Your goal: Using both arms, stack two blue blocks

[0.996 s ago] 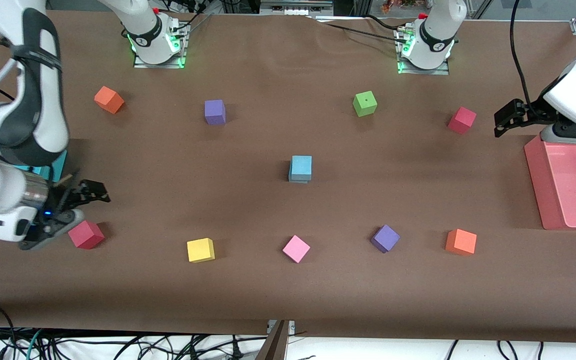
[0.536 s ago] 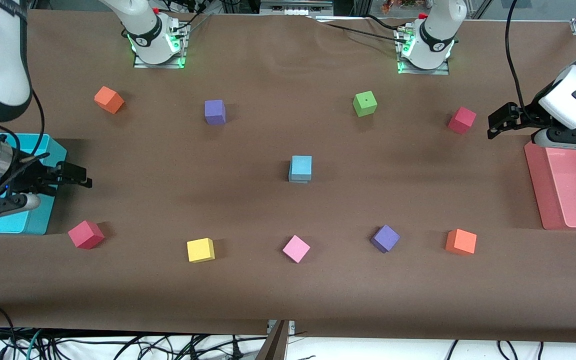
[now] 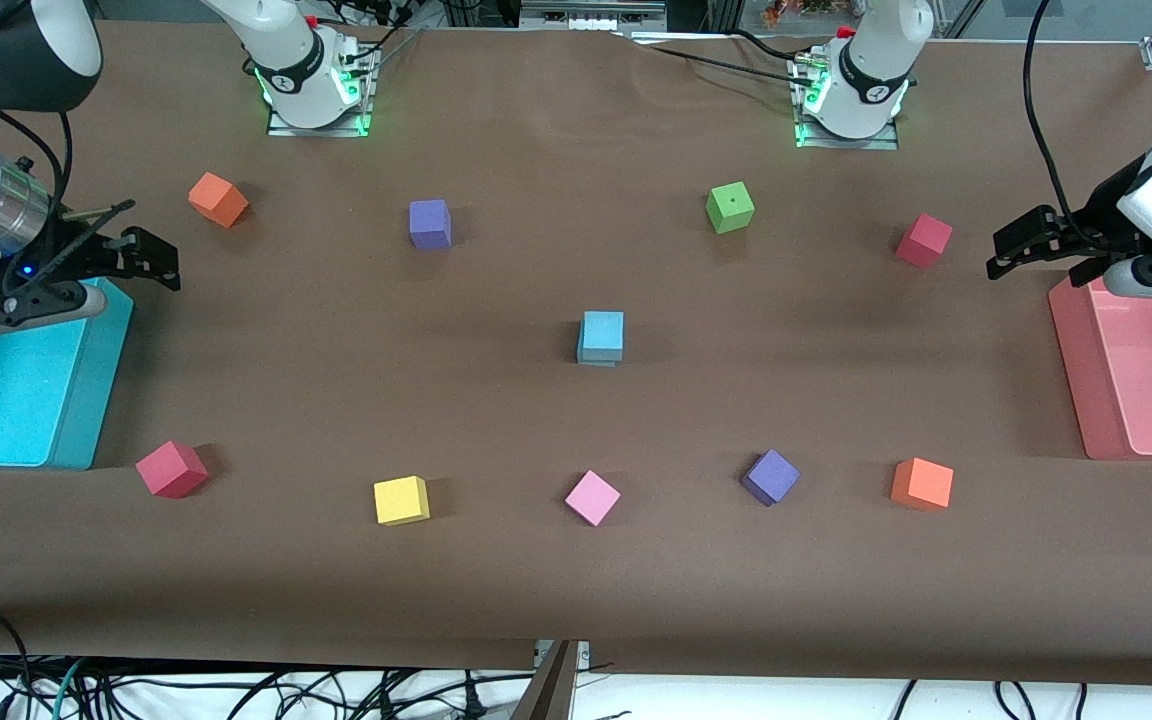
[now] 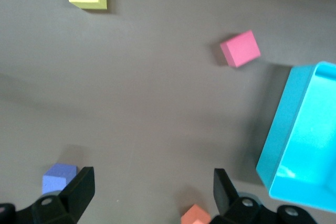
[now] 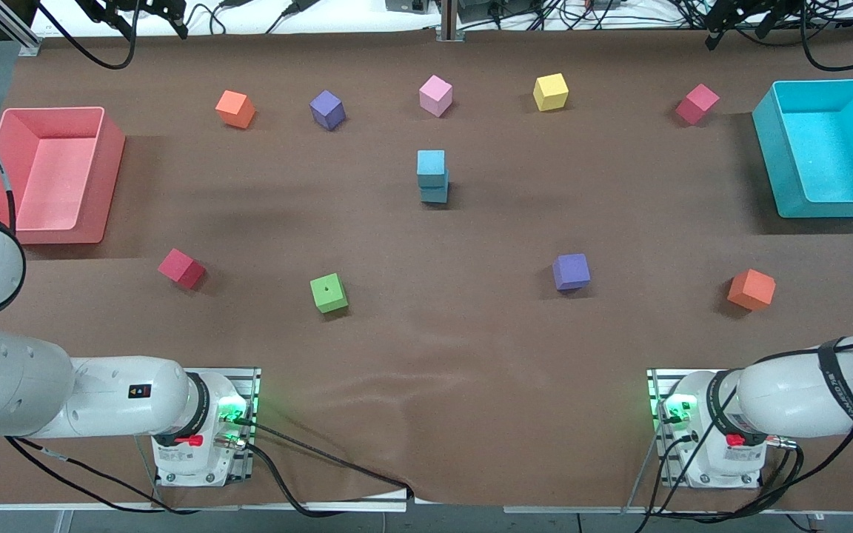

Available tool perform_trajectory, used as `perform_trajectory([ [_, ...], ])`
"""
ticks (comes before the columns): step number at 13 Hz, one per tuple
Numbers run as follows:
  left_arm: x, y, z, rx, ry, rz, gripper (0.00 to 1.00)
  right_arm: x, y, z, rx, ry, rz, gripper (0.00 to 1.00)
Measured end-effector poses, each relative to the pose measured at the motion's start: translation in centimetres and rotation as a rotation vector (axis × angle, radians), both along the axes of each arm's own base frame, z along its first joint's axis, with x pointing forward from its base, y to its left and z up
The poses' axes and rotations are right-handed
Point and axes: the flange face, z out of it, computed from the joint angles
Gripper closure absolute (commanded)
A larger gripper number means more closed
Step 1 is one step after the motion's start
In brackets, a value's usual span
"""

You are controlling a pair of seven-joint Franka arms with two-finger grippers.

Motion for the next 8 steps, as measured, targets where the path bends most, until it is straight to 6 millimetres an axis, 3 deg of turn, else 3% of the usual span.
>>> perform_trajectory([
  [4, -0.3, -2.2, 0.3, 0.082, 0.007, -0.034, 0.00, 0.0, -3.6, -0.4, 0.000, 0.006, -0.048, 0.00],
  [8, -0.4, -1.6, 0.5, 0.084, 0.014, -0.025, 0.00, 0.1, -4.4, -0.4, 0.001, 0.001, -0.057, 0.00],
])
